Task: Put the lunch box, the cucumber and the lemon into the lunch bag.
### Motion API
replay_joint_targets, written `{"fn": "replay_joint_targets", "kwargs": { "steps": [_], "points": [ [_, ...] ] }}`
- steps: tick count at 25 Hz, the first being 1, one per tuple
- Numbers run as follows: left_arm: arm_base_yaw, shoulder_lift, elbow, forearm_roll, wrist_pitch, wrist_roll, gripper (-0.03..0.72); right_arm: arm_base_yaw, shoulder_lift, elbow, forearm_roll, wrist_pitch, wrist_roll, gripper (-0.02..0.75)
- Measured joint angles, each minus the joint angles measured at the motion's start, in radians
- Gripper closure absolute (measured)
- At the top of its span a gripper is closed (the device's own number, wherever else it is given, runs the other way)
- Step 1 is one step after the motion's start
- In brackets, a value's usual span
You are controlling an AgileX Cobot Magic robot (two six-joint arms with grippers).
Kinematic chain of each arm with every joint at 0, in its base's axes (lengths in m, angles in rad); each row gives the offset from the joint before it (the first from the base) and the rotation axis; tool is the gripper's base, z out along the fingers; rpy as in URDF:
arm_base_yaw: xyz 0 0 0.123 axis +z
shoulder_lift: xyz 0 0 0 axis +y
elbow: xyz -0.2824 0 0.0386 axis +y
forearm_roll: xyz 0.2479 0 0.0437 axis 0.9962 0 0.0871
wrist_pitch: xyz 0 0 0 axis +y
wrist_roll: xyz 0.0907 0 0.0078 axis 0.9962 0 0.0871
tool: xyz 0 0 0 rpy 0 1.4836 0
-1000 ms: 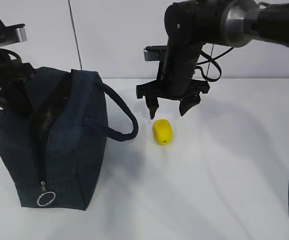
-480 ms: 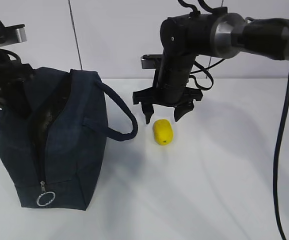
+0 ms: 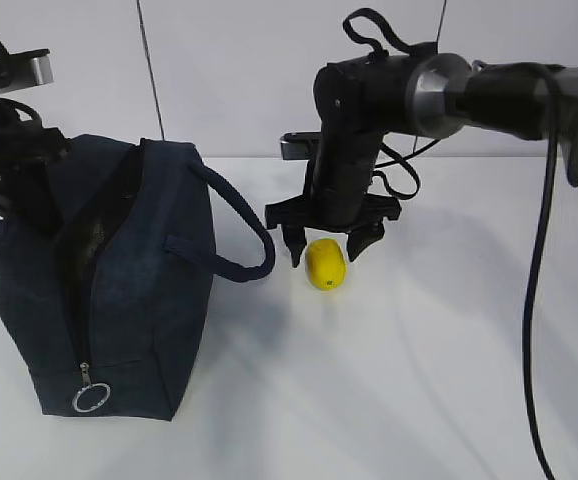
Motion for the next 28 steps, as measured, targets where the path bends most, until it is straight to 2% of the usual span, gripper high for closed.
{"fn": "replay_joint_targets", "kwargs": {
  "steps": [9, 16, 25, 28],
  "points": [
    [0.000, 0.000, 0.000, 0.000, 0.000, 0.000, 0.691, -0.002, 0.016, -0.011, -0.010, 0.000, 0.000, 0.161],
    [0.000, 0.000, 0.000, 0.000, 0.000, 0.000, 0.691, -0.004, 0.016, -0.011, -0.018, 0.000, 0.000, 0.252],
    [0.000, 0.000, 0.000, 0.002, 0.000, 0.000, 0.691, -0.004, 0.031, -0.011, -0.019, 0.006, -0.002, 0.275],
    [0.000, 0.000, 0.000, 0.002, 0.000, 0.000, 0.691, -0.004, 0.031, -0.011, -0.026, 0.011, -0.002, 0.315]
  ]
}}
